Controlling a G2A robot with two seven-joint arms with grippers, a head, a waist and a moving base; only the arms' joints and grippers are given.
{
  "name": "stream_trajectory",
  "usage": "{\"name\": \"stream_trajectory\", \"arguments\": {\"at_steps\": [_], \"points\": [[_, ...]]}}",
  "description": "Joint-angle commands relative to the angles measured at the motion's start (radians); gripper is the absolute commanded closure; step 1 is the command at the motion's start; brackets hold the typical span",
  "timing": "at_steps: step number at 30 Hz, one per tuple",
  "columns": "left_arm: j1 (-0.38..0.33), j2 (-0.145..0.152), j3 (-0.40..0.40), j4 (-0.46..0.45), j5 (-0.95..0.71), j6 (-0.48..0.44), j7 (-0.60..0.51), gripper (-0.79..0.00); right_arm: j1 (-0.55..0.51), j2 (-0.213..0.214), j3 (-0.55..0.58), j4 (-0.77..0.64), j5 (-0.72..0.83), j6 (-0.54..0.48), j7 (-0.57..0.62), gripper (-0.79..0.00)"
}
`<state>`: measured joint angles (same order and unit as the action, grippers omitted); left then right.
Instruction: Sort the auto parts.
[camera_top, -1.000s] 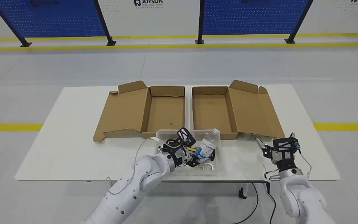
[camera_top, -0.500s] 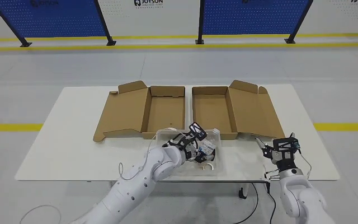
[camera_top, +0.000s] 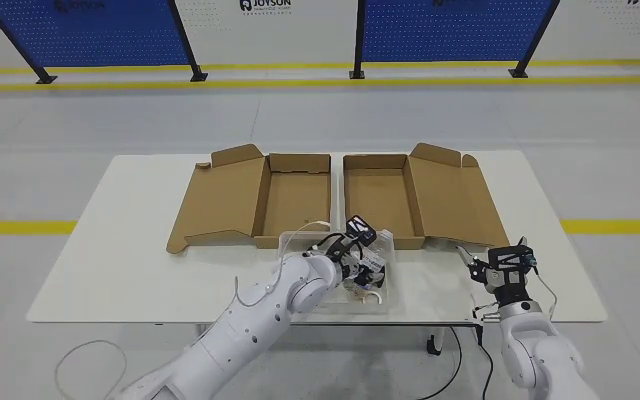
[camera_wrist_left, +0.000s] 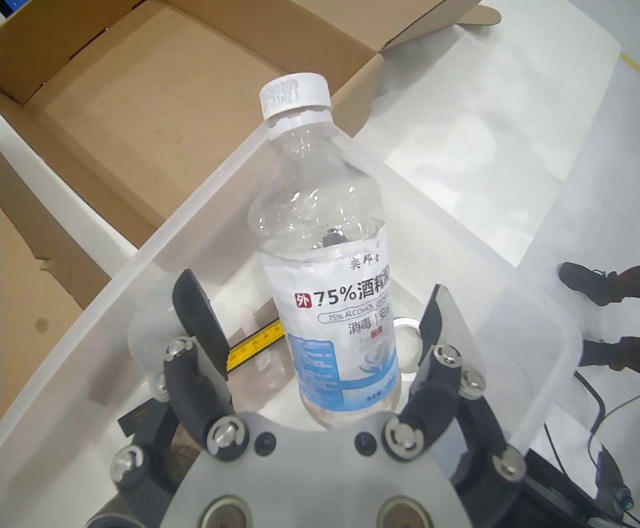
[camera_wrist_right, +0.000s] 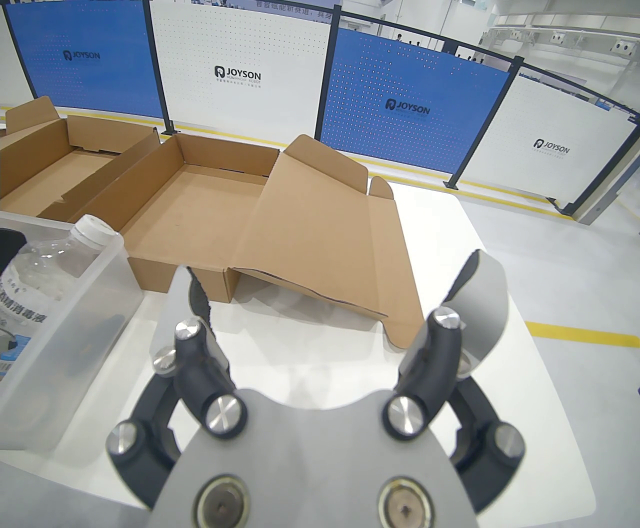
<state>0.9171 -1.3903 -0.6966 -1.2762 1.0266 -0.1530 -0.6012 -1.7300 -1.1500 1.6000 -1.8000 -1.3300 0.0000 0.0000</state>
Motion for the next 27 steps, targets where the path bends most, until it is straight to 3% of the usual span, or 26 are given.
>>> {"name": "stream_trajectory", "arguments": {"at_steps": [1, 4, 5, 8, 9, 15, 19, 27], "points": [[-0.003, -0.005, 0.007, 0.01, 0.001, -0.001, 0.0, -0.671, 0.0, 0.0, 0.0, 0.0, 0.0, 0.0, 0.0, -0.785], [-0.007, -0.013, 0.015, 0.024, -0.004, -0.002, 0.003, -0.622, 0.0, 0.0, 0.0, 0.0, 0.0, 0.0, 0.0, -0.785], [-0.008, -0.016, 0.018, 0.03, -0.008, -0.004, 0.004, -0.573, 0.0, 0.0, 0.0, 0.0, 0.0, 0.0, 0.0, -0.785], [-0.013, -0.023, 0.023, 0.048, -0.018, -0.009, 0.012, -0.579, 0.0, 0.0, 0.0, 0.0, 0.0, 0.0, 0.0, -0.785], [-0.014, -0.026, 0.025, 0.054, -0.019, -0.008, 0.014, -0.523, 0.0, 0.0, 0.0, 0.0, 0.0, 0.0, 0.0, -0.785], [-0.024, -0.04, 0.032, 0.089, -0.033, -0.015, 0.026, -0.554, 0.0, 0.0, 0.0, 0.0, 0.0, 0.0, 0.0, -0.785], [-0.03, -0.048, 0.035, 0.107, -0.035, -0.017, 0.03, -0.533, 0.0, 0.0, 0.0, 0.0, 0.0, 0.0, 0.0, -0.785], [-0.033, -0.059, 0.031, 0.127, -0.032, -0.013, 0.044, -0.246, 0.0, 0.0, 0.0, 0.0, 0.0, 0.0, 0.0, -0.785]]}}
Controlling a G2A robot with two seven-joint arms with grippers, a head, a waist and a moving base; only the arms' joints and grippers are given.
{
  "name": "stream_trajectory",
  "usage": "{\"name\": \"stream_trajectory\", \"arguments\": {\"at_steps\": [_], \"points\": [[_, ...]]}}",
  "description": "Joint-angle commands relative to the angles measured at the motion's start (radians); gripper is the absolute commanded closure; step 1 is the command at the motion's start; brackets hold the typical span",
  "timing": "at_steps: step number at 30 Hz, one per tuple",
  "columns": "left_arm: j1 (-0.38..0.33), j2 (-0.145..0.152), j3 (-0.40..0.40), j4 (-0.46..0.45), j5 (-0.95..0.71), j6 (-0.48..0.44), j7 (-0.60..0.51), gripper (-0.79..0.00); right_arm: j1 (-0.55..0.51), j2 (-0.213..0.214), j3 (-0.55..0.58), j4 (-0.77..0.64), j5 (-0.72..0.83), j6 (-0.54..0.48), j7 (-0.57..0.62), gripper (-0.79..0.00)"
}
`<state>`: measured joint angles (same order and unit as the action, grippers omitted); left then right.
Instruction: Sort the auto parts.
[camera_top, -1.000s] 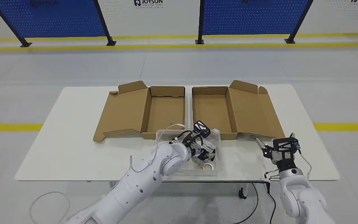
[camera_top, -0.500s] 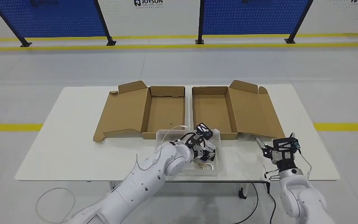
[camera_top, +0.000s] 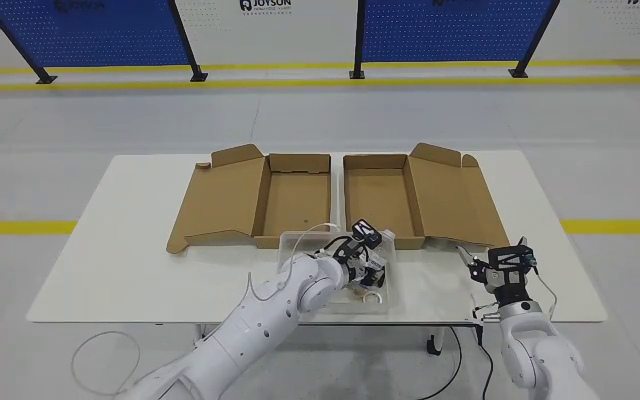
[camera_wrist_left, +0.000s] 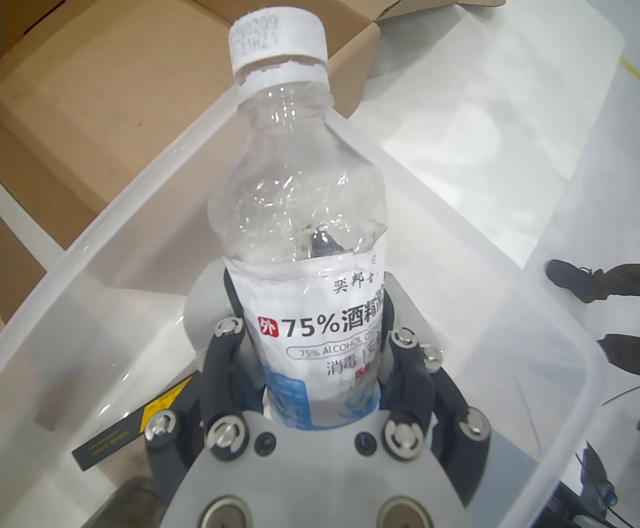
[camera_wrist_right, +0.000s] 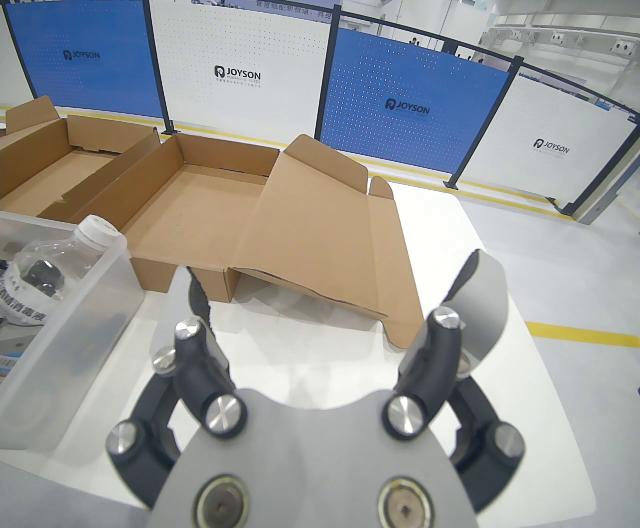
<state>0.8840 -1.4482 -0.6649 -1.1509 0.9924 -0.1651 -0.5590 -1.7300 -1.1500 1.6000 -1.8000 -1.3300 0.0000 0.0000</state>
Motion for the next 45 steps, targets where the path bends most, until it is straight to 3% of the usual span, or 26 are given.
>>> {"name": "stream_trajectory", "arguments": {"at_steps": [1, 2, 25, 36, 45], "points": [[0.001, -0.001, -0.002, 0.002, 0.004, -0.001, 0.003, -0.139, 0.0, 0.0, 0.0, 0.0, 0.0, 0.0, 0.0, -0.785], [0.003, -0.002, -0.004, 0.001, 0.005, 0.0, 0.005, 0.0, 0.0, 0.0, 0.0, 0.0, 0.0, 0.0, 0.0, -0.785], [0.113, 0.037, -0.114, -0.177, 0.114, -0.036, 0.102, 0.0, 0.0, 0.0, 0.0, 0.0, 0.0, 0.0, 0.0, -0.785], [0.259, 0.092, -0.224, -0.412, 0.23, -0.182, 0.22, 0.0, 0.0, 0.0, 0.0, 0.0, 0.0, 0.0, 0.0, -0.785], [0.366, 0.131, -0.287, -0.535, 0.282, -0.343, 0.209, 0.0, 0.0, 0.0, 0.0, 0.0, 0.0, 0.0, 0.0, -0.785]]}}
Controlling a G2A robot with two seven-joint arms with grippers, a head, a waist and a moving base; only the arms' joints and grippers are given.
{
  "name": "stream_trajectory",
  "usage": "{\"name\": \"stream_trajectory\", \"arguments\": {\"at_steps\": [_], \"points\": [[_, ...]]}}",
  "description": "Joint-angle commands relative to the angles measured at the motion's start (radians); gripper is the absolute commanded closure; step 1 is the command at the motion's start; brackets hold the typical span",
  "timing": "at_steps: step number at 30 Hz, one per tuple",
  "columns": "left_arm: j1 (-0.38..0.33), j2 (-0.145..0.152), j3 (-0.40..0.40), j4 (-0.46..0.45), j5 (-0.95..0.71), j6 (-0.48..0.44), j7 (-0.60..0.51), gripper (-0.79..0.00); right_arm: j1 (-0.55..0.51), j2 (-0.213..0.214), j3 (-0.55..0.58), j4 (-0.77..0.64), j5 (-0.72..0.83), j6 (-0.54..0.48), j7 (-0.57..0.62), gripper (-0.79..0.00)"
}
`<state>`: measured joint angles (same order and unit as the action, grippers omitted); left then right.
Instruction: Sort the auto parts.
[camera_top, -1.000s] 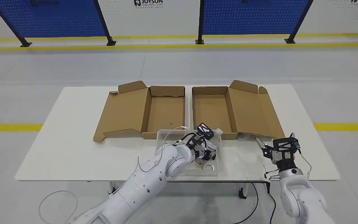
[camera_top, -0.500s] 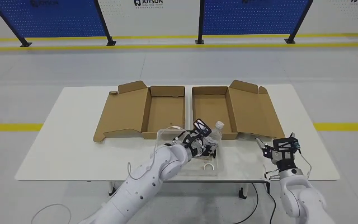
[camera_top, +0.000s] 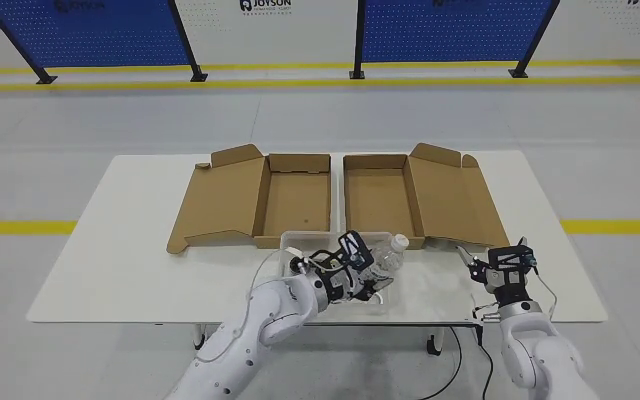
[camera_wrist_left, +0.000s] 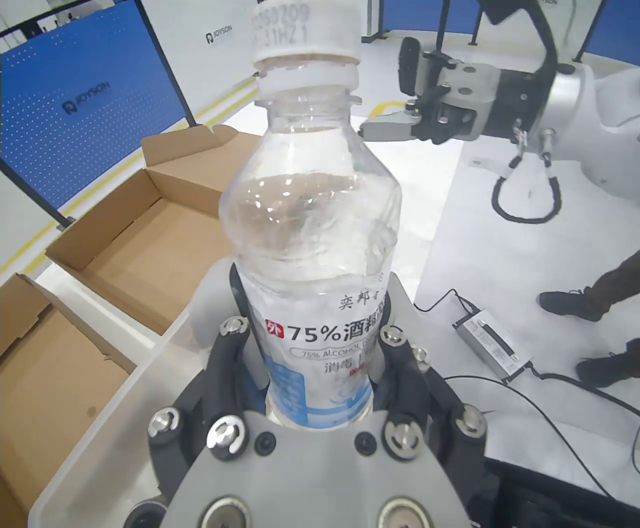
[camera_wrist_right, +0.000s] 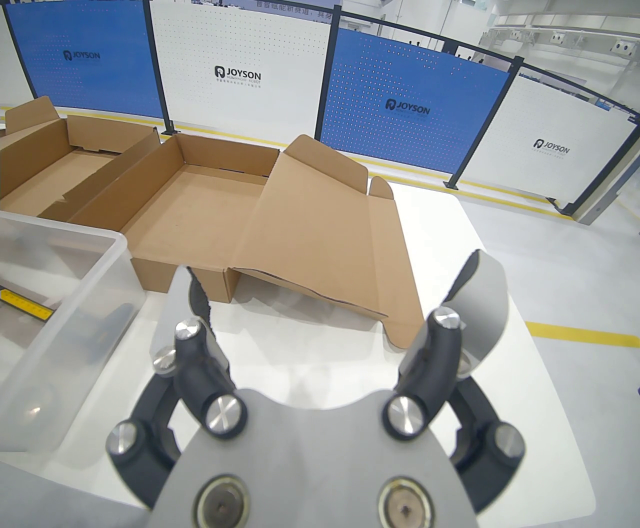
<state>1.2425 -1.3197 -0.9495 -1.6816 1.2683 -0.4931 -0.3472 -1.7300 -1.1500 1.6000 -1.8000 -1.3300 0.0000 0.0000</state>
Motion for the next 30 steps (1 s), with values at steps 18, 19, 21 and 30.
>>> {"name": "stream_trajectory", "arguments": {"at_steps": [18, 19, 21, 30], "points": [[0.009, 0.015, -0.054, 0.005, 0.02, 0.064, 0.052, 0.0, 0.0, 0.0, 0.0, 0.0, 0.0, 0.0, 0.0, -0.785], [0.007, 0.015, -0.064, 0.014, 0.028, 0.091, 0.06, 0.0, 0.0, 0.0, 0.0, 0.0, 0.0, 0.0, 0.0, -0.785], [0.0, 0.015, -0.078, 0.025, 0.042, 0.126, 0.084, 0.0, 0.0, 0.0, 0.0, 0.0, 0.0, 0.0, 0.0, -0.785], [-0.044, 0.011, -0.134, 0.096, 0.1, 0.297, 0.164, 0.0, 0.0, 0.0, 0.0, 0.0, 0.0, 0.0, 0.0, -0.785]]}}
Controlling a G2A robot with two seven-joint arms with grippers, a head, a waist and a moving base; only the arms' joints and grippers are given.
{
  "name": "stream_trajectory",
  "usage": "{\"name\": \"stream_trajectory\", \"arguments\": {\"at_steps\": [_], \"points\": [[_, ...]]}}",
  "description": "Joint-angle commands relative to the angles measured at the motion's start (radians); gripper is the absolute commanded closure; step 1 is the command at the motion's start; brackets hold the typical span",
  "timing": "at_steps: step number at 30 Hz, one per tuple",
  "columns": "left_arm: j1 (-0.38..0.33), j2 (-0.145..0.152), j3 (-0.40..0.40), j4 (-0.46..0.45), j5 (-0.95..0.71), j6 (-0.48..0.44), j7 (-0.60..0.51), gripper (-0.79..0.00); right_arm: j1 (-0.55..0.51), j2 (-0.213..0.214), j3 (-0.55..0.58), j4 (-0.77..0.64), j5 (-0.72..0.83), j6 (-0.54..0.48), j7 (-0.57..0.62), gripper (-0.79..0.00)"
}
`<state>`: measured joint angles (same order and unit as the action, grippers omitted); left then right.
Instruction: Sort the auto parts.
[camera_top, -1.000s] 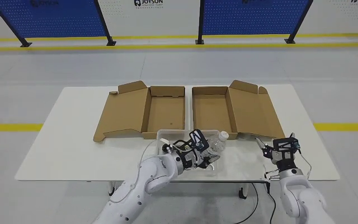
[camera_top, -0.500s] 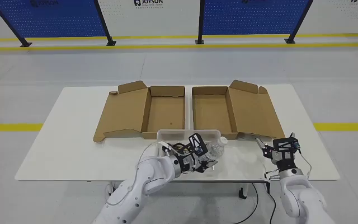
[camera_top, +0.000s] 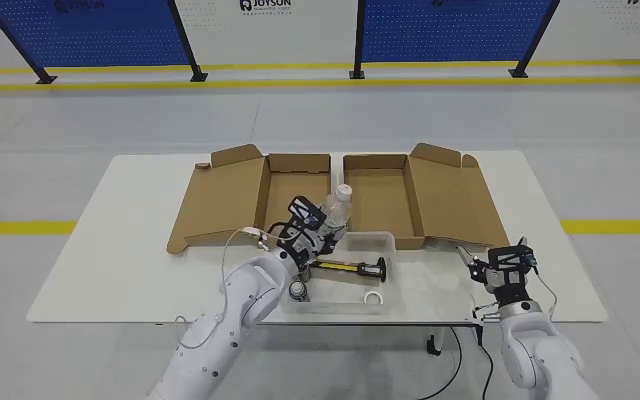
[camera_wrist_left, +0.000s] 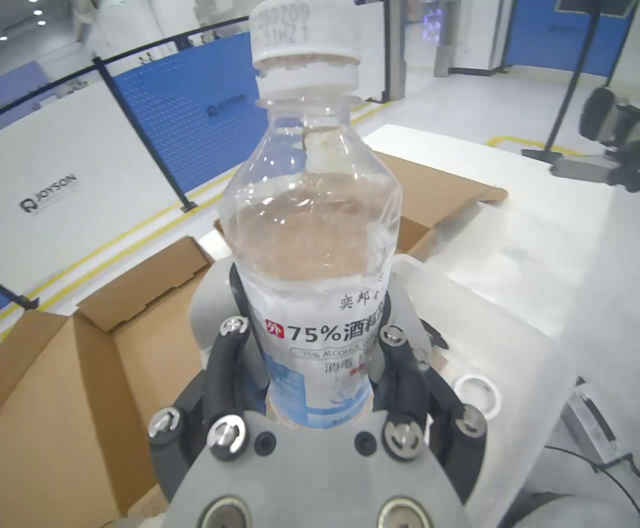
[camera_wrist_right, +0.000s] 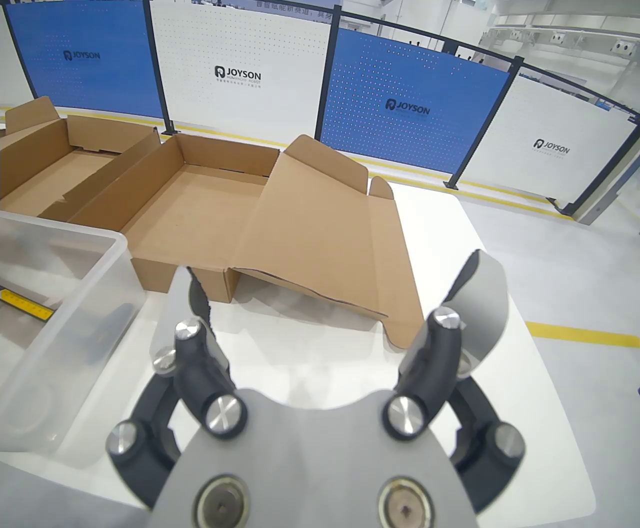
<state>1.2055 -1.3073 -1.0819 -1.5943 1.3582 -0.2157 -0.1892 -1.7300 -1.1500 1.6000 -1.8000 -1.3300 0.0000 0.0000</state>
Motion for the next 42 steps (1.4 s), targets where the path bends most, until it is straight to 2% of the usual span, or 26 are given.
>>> {"name": "stream_trajectory", "arguments": {"at_steps": [1, 7, 19, 25, 29, 32, 42], "points": [[-0.015, -0.001, -0.001, 0.022, 0.035, 0.038, 0.001, 0.0, 0.0, 0.0, 0.0, 0.0, 0.0, 0.0, 0.0, -0.785], [-0.052, -0.011, 0.011, 0.087, 0.036, 0.077, 0.027, 0.0, 0.0, 0.0, 0.0, 0.0, 0.0, 0.0, 0.0, -0.785], [-0.041, -0.013, 0.011, 0.091, 0.005, 0.075, 0.029, 0.0, 0.0, 0.0, 0.0, 0.0, 0.0, 0.0, 0.0, -0.785], [-0.061, -0.019, -0.008, 0.14, 0.017, 0.163, 0.078, 0.0, 0.0, 0.0, 0.0, 0.0, 0.0, 0.0, 0.0, -0.785], [-0.099, -0.024, -0.011, 0.205, 0.064, 0.229, 0.121, 0.0, 0.0, 0.0, 0.0, 0.0, 0.0, 0.0, 0.0, -0.785], [-0.129, -0.034, -0.008, 0.271, 0.04, 0.267, 0.139, 0.0, 0.0, 0.0, 0.0, 0.0, 0.0, 0.0, 0.0, -0.785], [-0.232, -0.071, 0.031, 0.495, -0.03, 0.312, 0.205, 0.0, 0.0, 0.0, 0.0, 0.0, 0.0, 0.0, 0.0, -0.785]]}}
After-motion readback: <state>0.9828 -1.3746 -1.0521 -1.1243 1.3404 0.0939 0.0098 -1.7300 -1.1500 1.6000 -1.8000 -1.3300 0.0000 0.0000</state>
